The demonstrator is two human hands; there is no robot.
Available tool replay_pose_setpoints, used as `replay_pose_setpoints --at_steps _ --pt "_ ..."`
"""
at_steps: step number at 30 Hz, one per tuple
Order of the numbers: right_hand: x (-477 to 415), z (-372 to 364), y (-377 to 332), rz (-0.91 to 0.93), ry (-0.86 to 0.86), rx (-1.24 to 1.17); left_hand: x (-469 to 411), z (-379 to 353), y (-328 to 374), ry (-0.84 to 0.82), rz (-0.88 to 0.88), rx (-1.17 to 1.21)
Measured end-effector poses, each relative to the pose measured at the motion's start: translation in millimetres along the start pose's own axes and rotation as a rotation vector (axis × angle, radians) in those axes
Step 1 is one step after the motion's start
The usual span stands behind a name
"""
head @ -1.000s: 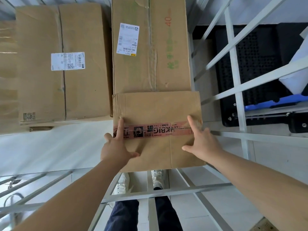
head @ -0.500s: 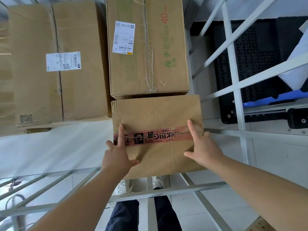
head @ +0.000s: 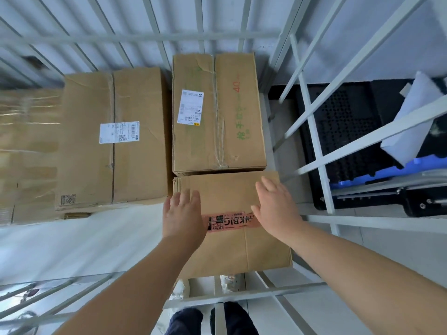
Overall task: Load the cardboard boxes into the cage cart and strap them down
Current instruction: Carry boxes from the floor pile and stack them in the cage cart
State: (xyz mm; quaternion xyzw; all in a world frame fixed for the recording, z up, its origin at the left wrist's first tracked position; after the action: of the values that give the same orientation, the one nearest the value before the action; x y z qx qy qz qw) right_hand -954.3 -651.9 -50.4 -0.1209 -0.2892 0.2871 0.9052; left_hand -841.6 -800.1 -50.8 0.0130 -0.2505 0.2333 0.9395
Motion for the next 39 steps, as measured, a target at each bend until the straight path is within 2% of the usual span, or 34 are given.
replay_pose_setpoints --at_steps 5,12,17,23,31,39 --pt "18 75 -46 0.099 0.19 -0.044 15 79 -1 0.139 -0.058 0.01" --pt "90 171 -100 0.128 0.422 -0.044 68 215 -10 0.366 -0.173 0.053" --pt "171 232 -120 0.04 0.589 -0.029 131 293 -14 0.468 -0.278 0.019" --pt "288 279 -130 -0.112 0.796 -0.06 220 349 8 0.543 -0.485 -0.049" --pt "456 277 -111 -0.38 0.989 -0.055 343 373 85 0.605 -0.812 -0.105" --pt "669 186 -82 -0.805 1.141 -0.058 490 317 187 0.598 -1.168 -0.169"
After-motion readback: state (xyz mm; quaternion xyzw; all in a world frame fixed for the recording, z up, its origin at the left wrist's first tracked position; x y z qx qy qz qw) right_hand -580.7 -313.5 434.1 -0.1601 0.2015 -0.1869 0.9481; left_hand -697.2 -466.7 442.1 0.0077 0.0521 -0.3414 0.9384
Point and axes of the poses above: each hand's wrist, its own x-axis away from the middle knuckle, its own z-axis out of the back of the hand, y = z × x, the point moved 8 cm from there along -x, towards the middle knuckle, and after that the axes turned 13 degrees about -x, right-handed, at the moved point
